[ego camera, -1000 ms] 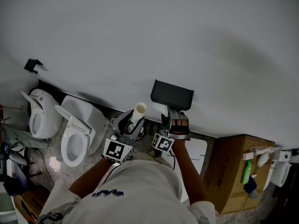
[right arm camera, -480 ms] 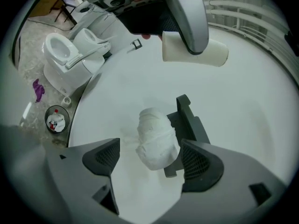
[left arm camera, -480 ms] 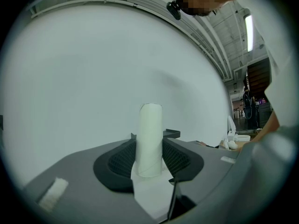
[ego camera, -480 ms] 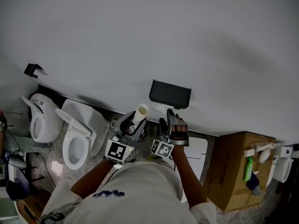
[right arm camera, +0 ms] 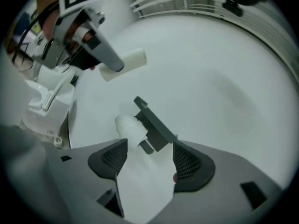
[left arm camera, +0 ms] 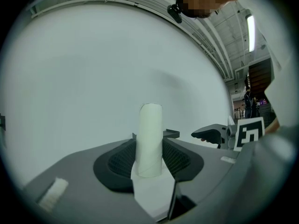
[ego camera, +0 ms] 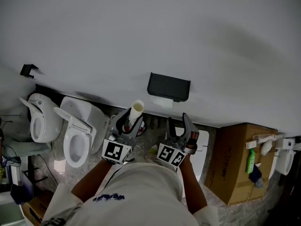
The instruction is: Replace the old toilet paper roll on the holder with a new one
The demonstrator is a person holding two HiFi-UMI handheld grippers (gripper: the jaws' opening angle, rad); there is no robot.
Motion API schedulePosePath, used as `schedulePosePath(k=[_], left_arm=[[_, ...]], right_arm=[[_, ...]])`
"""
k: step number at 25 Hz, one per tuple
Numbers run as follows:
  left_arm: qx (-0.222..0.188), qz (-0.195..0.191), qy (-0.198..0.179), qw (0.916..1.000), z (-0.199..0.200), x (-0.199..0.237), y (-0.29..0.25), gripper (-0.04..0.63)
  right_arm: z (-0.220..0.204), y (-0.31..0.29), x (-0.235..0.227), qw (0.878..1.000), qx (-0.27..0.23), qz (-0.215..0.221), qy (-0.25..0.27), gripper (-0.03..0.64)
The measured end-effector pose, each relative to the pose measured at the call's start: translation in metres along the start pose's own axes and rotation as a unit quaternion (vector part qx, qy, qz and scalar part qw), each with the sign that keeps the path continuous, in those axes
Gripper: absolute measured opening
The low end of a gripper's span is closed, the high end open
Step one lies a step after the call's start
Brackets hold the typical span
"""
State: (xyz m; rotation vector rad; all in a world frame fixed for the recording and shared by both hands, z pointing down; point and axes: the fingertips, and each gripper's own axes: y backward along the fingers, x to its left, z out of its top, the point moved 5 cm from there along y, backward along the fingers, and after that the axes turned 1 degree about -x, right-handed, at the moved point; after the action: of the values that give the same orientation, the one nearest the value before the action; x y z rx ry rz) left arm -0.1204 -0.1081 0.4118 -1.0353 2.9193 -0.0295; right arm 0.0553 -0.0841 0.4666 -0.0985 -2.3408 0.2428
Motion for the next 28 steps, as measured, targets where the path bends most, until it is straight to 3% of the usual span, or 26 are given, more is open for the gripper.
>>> schedulePosePath(k=[5,13,28], left_arm=[[0.014,0.003,-0.007,0.9999,-0.004,0.001,0.015,0.179],[-0.001,0.019,0.002,0.9998,-0.005,-0.007,0.051,0.179],[-0.041,0.052,0.040,0.9970,-0.011,-0.053,0.126,0.181]], right_arm=[[-0.006,0.027,-0.026,0.991,0.002,-0.007,-0.135,0.268],[0.004,0.073,-0.044,0.966,-0.051,-0.007,-0.254,0.199],[0.004,0.179,-0.055,0.954,-0.077,0.001,-0.290,0.113]])
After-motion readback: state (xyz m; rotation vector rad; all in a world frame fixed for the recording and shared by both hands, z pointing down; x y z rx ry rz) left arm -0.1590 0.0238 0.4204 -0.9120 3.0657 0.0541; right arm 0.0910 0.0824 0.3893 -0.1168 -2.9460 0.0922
